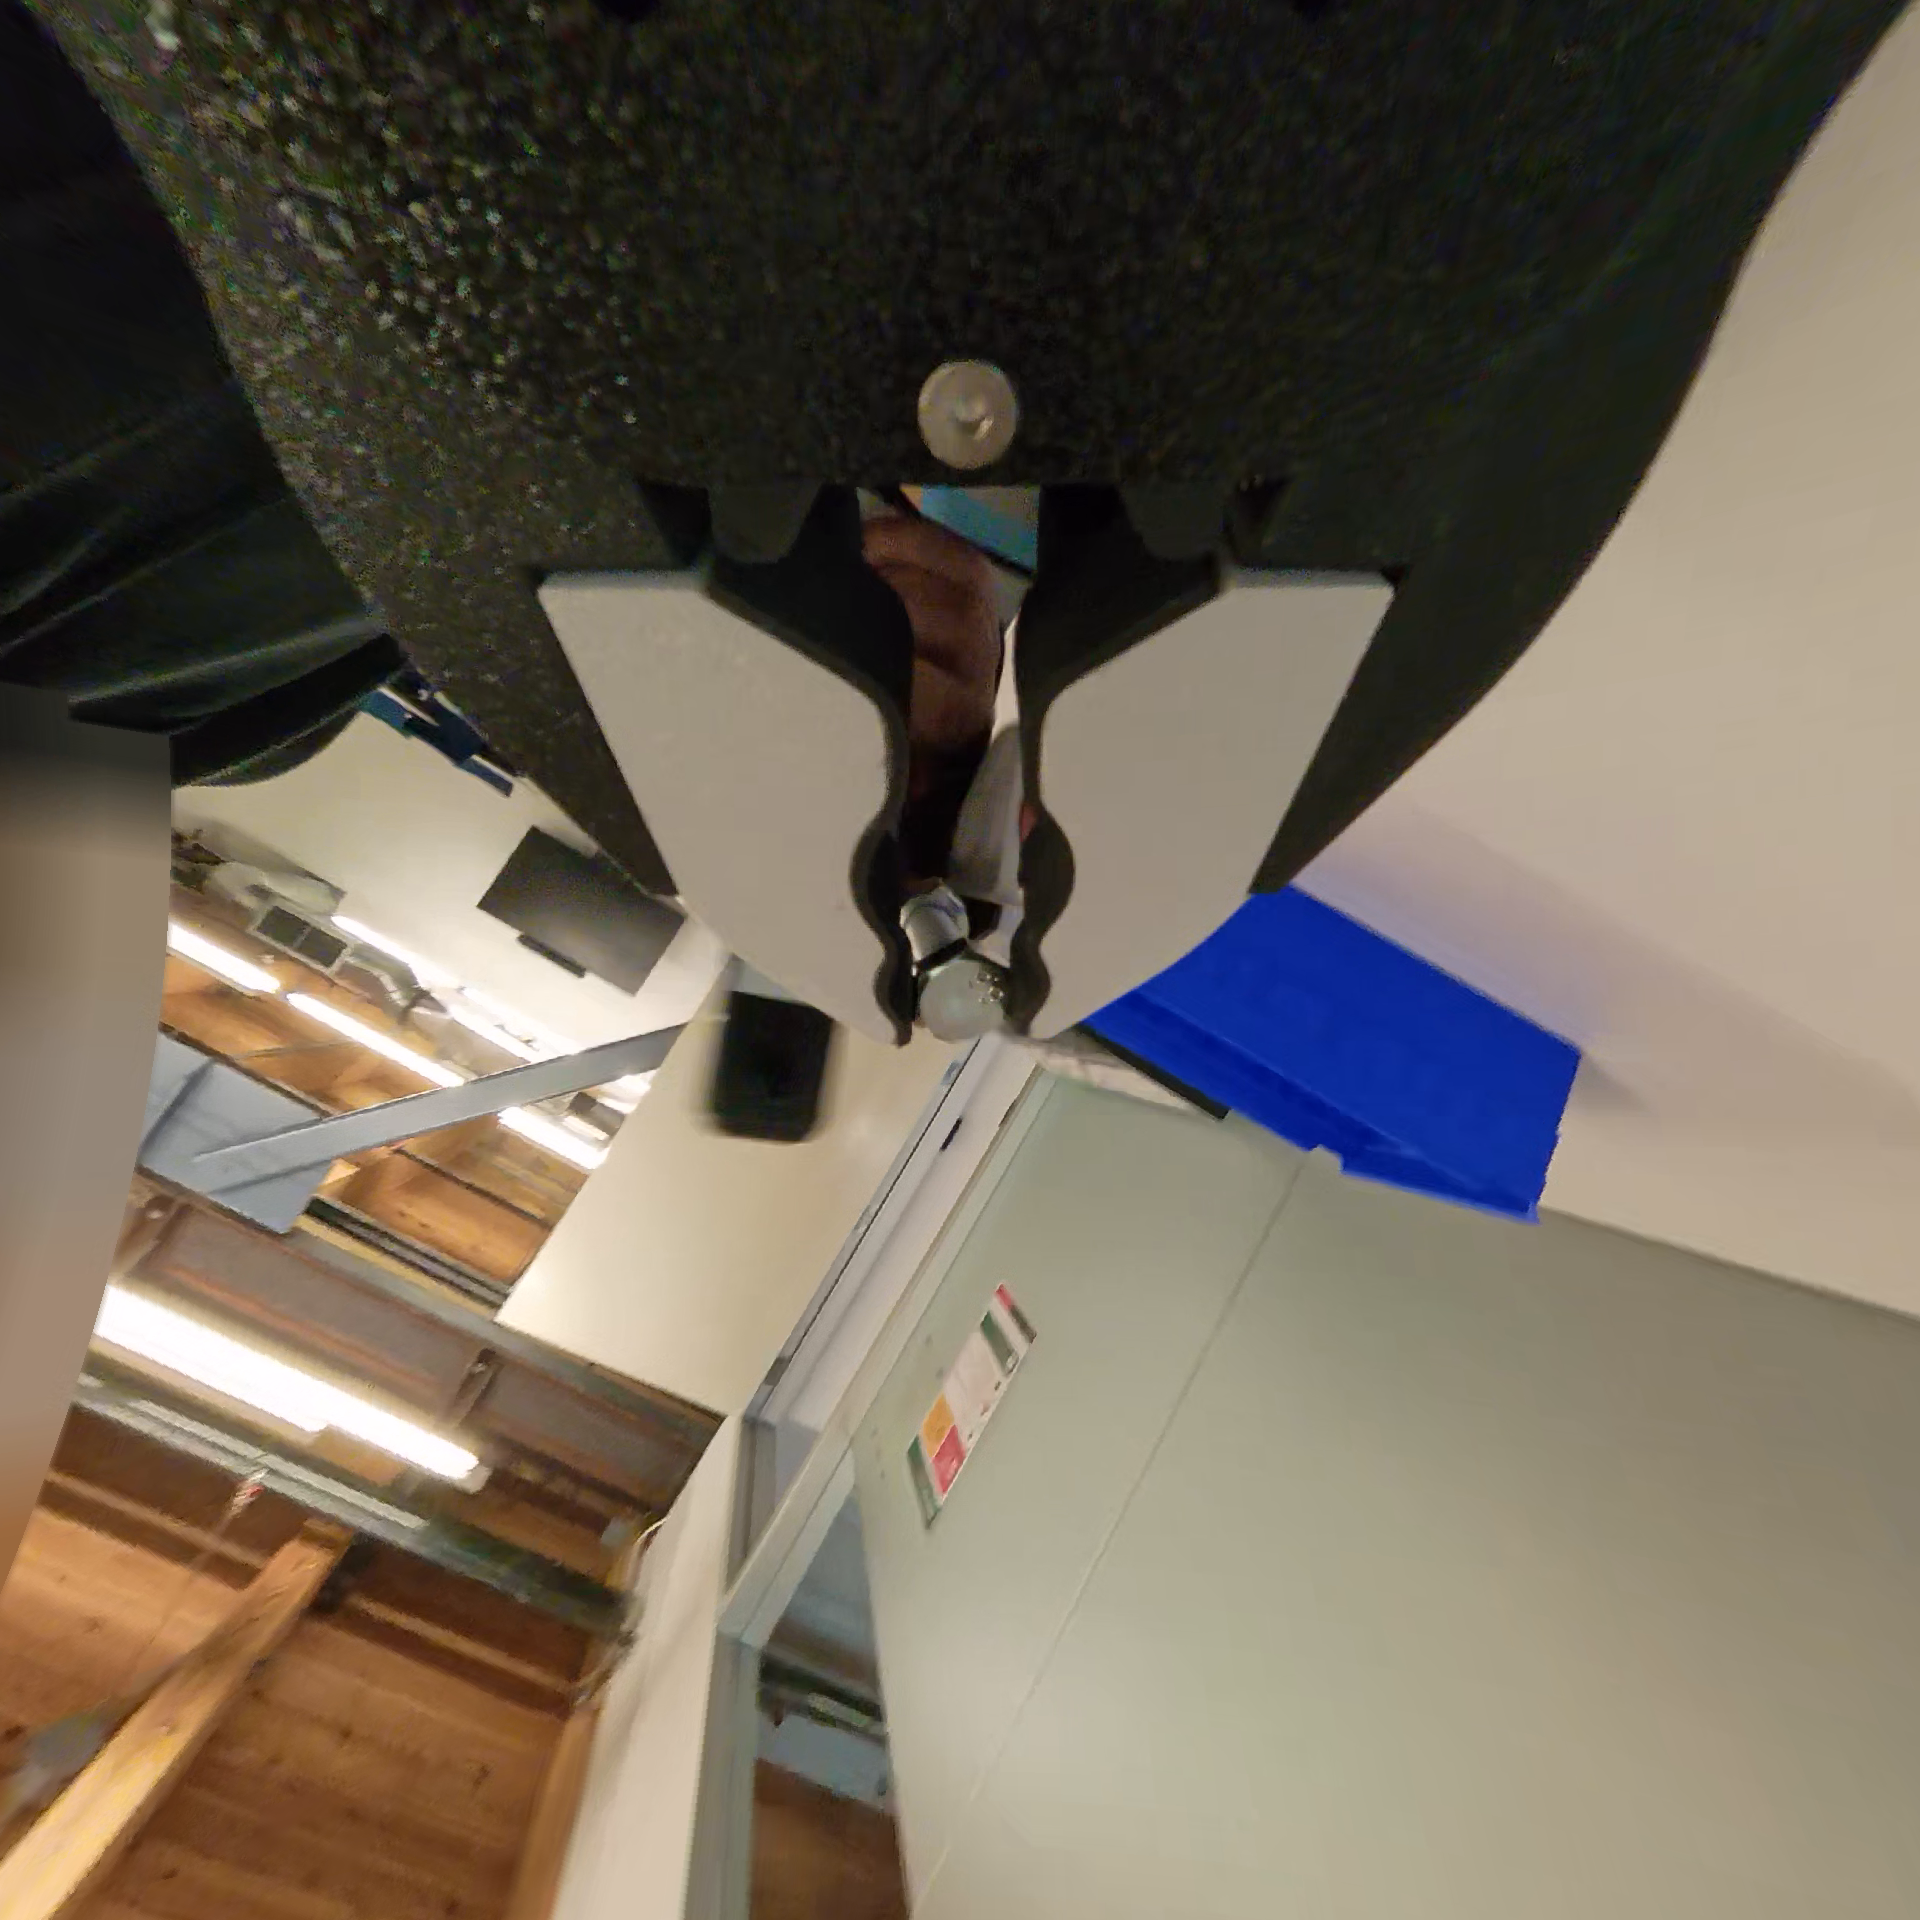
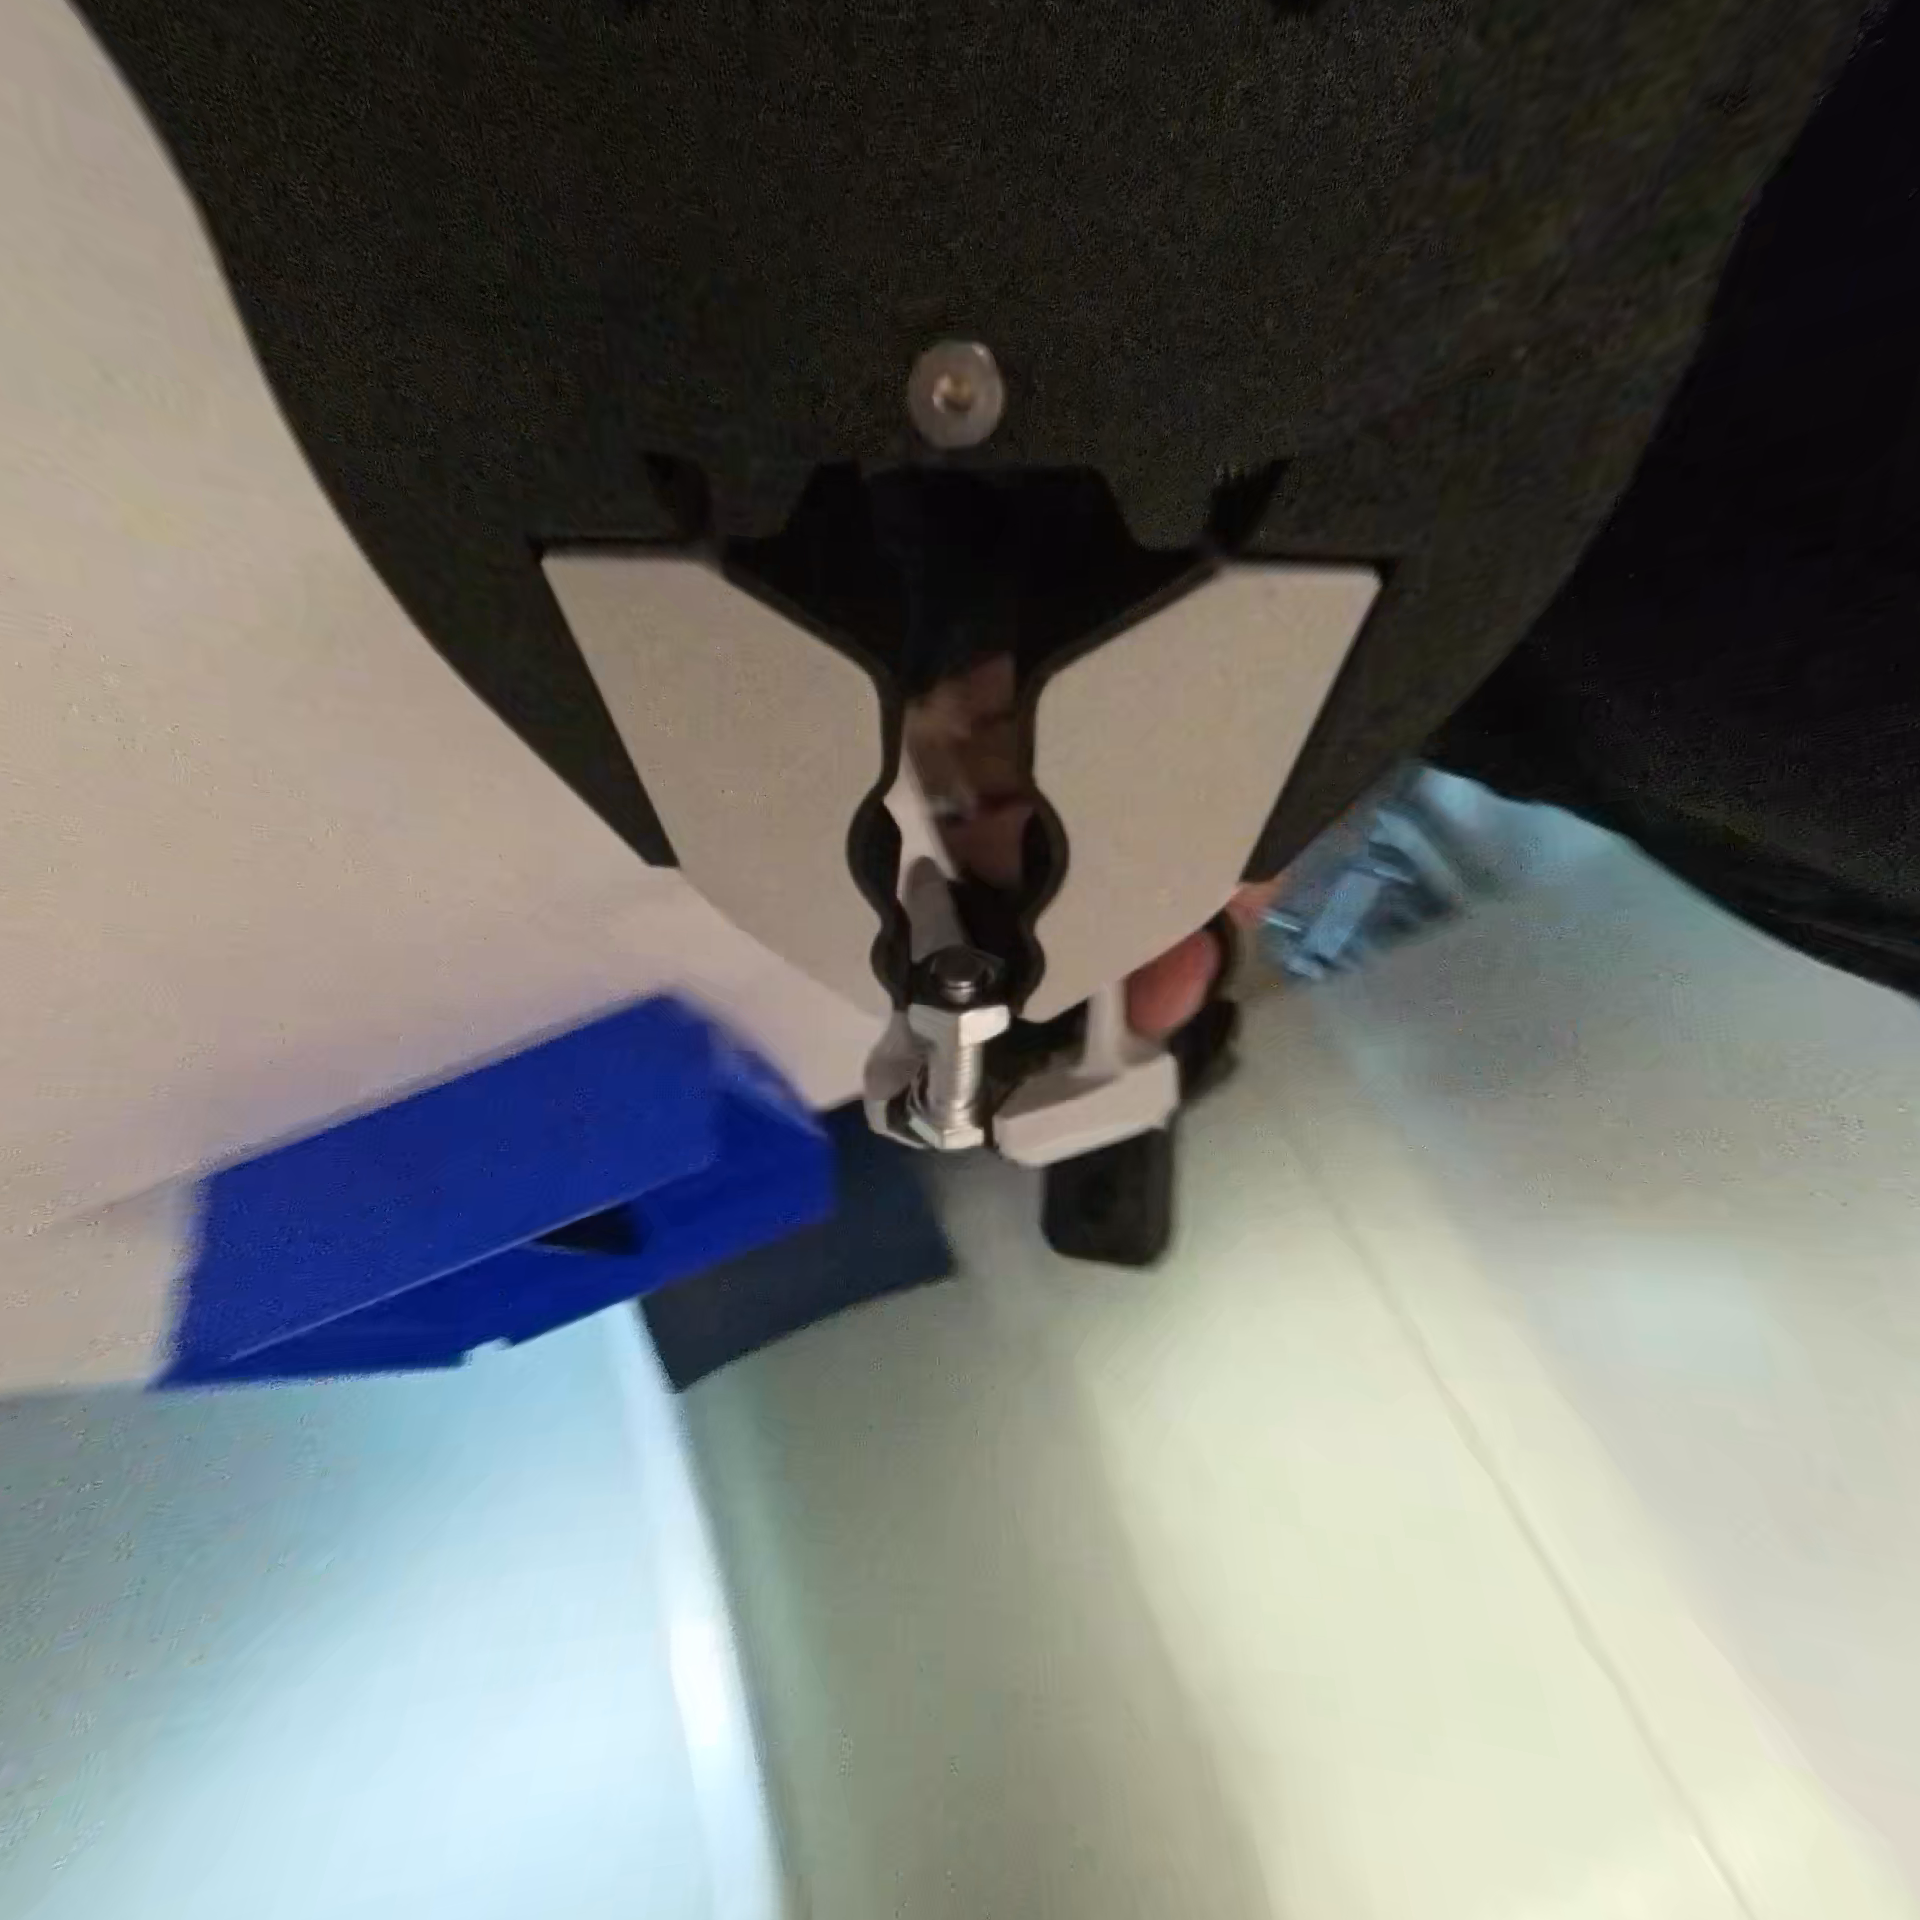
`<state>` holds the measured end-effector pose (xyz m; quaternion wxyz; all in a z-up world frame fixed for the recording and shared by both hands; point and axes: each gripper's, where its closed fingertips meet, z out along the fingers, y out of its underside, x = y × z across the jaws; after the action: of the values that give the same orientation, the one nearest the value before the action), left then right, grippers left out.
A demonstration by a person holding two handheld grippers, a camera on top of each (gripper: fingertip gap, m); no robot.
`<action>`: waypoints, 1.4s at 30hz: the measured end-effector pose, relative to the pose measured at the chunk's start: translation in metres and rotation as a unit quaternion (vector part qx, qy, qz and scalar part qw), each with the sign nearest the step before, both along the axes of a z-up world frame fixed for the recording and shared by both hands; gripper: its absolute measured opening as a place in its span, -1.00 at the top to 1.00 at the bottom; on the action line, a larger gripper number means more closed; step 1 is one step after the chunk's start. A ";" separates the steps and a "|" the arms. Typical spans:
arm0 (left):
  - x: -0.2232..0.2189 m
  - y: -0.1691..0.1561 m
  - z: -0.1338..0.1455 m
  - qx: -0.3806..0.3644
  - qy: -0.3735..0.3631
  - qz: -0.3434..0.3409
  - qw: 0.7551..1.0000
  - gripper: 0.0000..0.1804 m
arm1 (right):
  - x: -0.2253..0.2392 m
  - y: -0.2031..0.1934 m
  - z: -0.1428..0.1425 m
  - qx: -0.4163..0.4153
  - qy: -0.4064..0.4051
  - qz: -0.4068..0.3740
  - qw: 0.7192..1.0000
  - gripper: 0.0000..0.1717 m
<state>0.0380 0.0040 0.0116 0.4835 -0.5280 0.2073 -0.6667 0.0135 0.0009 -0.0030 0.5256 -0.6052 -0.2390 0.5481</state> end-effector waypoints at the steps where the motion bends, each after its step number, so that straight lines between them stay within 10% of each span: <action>1: -0.001 -0.002 0.004 0.006 -0.015 -0.003 1.000 0.81 | 0.001 -0.003 0.007 -0.040 0.062 0.049 0.996 0.80; 7: -0.005 0.002 0.006 -0.014 -0.031 0.008 0.999 0.82 | 0.009 0.003 0.006 0.182 -0.032 -0.093 0.978 0.55; 14: 0.002 0.006 -0.008 -0.043 0.010 0.007 0.999 0.81 | 0.009 0.012 -0.011 0.431 -0.306 -0.262 0.807 0.69; 16: 0.004 0.006 -0.010 -0.041 0.017 0.009 0.999 0.81 | 0.009 0.013 -0.012 0.403 -0.302 -0.258 0.824 0.79; 20: 0.001 0.004 -0.007 -0.012 0.017 0.017 1.000 0.81 | 0.001 0.008 -0.011 0.118 -0.113 -0.096 0.982 0.79; 23: -0.001 0.002 -0.001 0.001 -0.002 0.014 1.000 0.81 | 0.002 0.002 0.000 -0.042 0.052 0.037 0.997 0.80; 26: -0.002 0.003 0.002 -0.002 -0.010 0.021 1.000 0.81 | 0.003 0.006 -0.006 0.048 0.003 -0.023 0.999 0.60; 28: -0.006 0.005 0.002 -0.007 -0.011 0.031 0.999 0.81 | 0.005 0.011 -0.010 0.170 -0.093 -0.117 0.974 0.48; 32: -0.006 0.007 -0.002 -0.020 0.005 0.036 0.999 0.82 | 0.006 0.008 -0.008 0.402 -0.268 -0.250 0.839 0.45; 36: 0.000 0.006 -0.009 -0.033 0.022 0.024 0.999 0.81 | 0.007 0.013 -0.014 0.455 -0.350 -0.295 0.764 0.63; 38: 0.003 0.006 -0.011 -0.035 0.030 0.020 0.999 0.81 | 0.009 0.013 -0.013 0.436 -0.339 -0.296 0.779 0.77; 42: 0.000 0.007 -0.012 -0.023 0.033 0.027 0.999 0.81 | 0.002 0.011 -0.017 0.203 -0.197 -0.152 0.947 0.77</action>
<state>0.0379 0.0112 -0.0003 0.4821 -0.5657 0.1935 -0.6404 0.0158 0.0118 -0.0201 0.6571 -0.6106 -0.3489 0.2713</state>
